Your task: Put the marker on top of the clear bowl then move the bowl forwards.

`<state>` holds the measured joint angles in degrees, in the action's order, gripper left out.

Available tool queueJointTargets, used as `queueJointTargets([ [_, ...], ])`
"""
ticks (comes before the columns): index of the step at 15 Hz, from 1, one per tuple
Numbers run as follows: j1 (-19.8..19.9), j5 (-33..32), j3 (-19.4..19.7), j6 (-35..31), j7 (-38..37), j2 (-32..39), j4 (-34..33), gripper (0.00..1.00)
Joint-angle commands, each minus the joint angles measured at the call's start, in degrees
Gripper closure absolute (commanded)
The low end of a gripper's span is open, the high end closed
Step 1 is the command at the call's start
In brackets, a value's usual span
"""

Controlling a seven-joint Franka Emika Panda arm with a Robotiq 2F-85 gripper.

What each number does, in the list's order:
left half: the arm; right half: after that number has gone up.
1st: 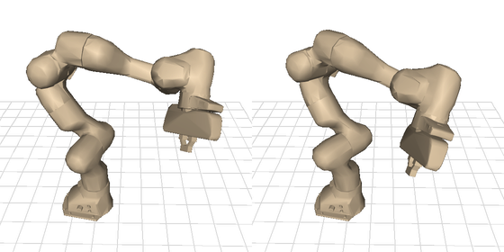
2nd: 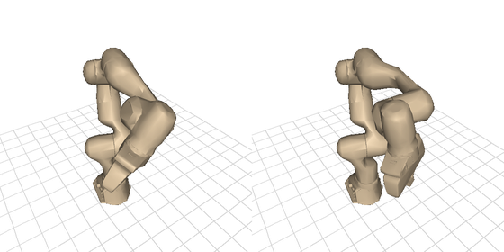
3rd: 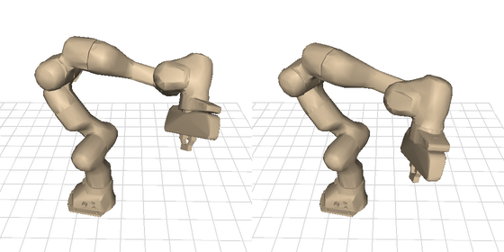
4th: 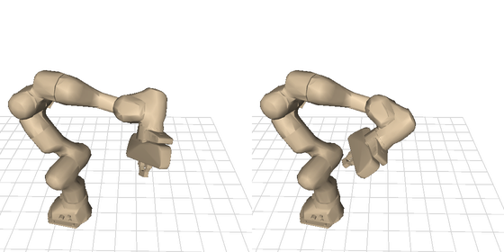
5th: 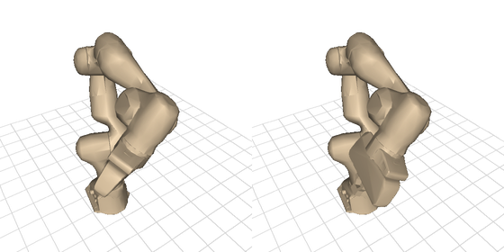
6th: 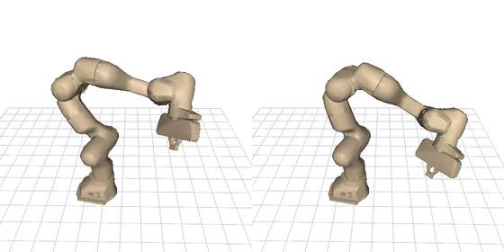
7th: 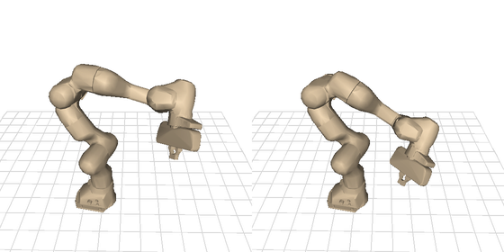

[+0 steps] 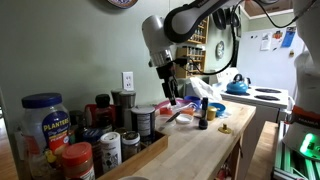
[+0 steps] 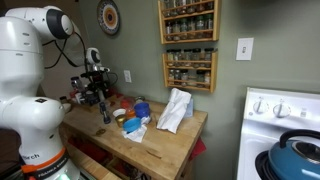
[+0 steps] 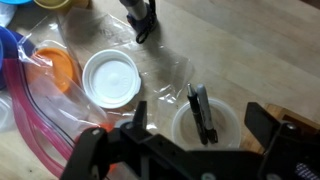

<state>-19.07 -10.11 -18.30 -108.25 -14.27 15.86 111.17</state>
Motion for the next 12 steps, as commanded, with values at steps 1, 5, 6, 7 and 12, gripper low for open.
queueJointTargets([
  [1,-2.1,-1.2,1.5,1.3,-0.3,3.6,-2.4,0.0],
  [5,-2.2,0.2,1.9,0.2,0.2,3.3,-1.8,0.0],
  [6,-2.3,0.2,1.9,0.2,0.2,3.5,-1.9,0.0],
  [7,-2.3,0.2,2.0,0.2,0.2,3.5,-2.0,0.0],
  [12,-2.5,-0.3,1.9,-0.6,0.5,3.6,-1.1,0.0],
])
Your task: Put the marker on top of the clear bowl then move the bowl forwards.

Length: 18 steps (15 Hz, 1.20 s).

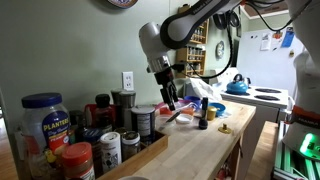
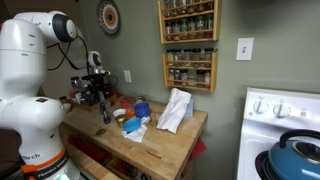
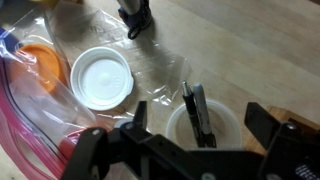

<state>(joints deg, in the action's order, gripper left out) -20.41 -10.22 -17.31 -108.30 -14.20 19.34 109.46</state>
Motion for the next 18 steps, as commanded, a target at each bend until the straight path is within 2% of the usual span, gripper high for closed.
queueJointTargets([
  [1,-1.2,-0.3,1.0,-0.8,0.2,0.0,0.9,0.0],
  [13,-1.9,-0.7,1.2,-1.9,0.1,0.7,1.8,0.0],
  [15,-2.0,-0.7,1.2,-2.1,0.3,1.0,1.8,0.05],
  [18,-2.2,-0.9,1.3,-2.1,0.6,1.8,1.9,0.05],
])
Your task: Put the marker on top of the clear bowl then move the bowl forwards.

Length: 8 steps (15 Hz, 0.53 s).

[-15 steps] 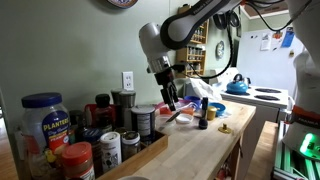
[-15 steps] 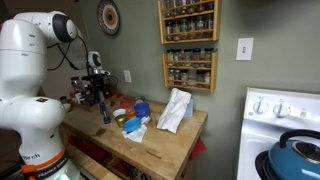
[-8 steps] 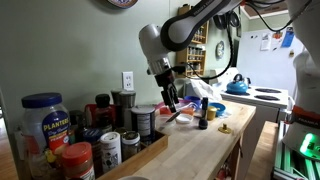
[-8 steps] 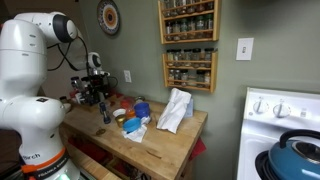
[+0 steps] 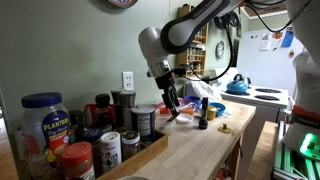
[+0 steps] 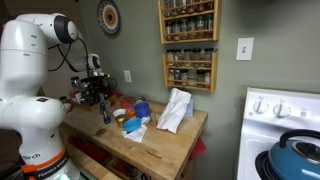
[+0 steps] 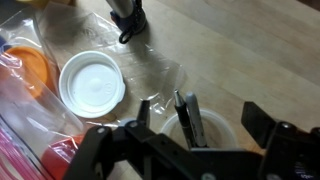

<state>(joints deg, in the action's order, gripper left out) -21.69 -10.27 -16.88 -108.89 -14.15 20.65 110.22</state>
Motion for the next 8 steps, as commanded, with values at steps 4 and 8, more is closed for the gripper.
queueJointTargets([
  [4,-0.9,-1.2,1.3,-2.4,0.3,1.0,1.7,0.15],
  [8,-1.1,-2.4,2.0,-4.0,-0.2,0.8,2.5,0.33],
])
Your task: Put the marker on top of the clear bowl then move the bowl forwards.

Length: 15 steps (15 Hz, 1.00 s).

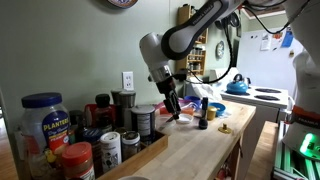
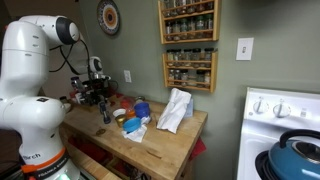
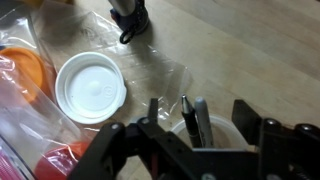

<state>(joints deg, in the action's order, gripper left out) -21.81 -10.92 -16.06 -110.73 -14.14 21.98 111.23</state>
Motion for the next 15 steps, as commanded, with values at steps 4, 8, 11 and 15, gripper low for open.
queueJointTargets([
  [4,-0.9,-3.1,1.6,-2.8,-0.4,-1.0,1.8,0.42],
  [8,-0.8,-3.5,1.7,-2.5,-0.3,-1.2,1.9,0.81],
  [11,-0.6,-3.2,1.8,-2.1,0.2,-1.4,2.0,0.97],
  [15,-0.3,-2.8,1.7,-1.7,0.8,-2.5,2.3,0.94],
])
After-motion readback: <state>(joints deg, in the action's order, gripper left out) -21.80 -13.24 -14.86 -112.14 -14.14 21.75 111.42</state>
